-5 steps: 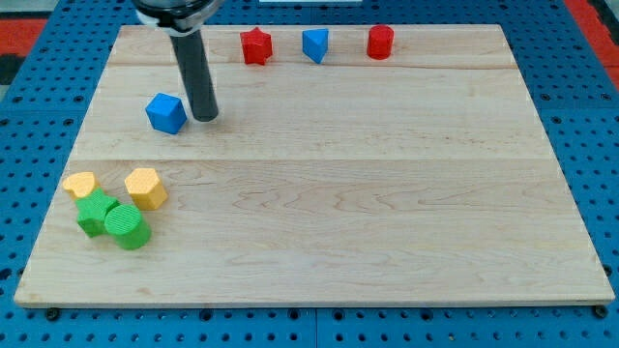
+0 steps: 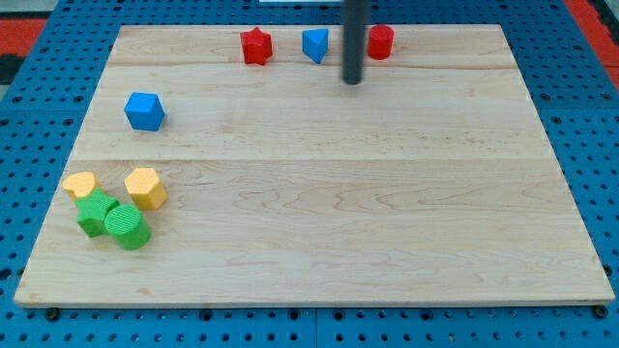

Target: Push the red circle into blue triangle

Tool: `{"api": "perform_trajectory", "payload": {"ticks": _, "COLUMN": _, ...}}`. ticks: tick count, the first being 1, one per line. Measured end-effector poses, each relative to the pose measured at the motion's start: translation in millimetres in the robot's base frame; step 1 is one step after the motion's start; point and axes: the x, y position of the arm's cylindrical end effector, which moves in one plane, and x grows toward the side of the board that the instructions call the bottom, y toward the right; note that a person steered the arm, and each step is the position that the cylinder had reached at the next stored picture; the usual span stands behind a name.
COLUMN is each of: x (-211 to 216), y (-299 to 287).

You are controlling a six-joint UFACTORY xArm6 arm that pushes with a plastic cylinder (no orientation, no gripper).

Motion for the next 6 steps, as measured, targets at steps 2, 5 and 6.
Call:
{"api": "perform_trajectory", "payload": {"ticks": 2, "x": -71, "y": 93}}
{"api": "perform_trajectory", "payload": {"ticks": 5, "x": -68, "y": -38}}
{"api": "perform_trajectory", "payload": {"ticks": 6, "x": -68, "y": -79}}
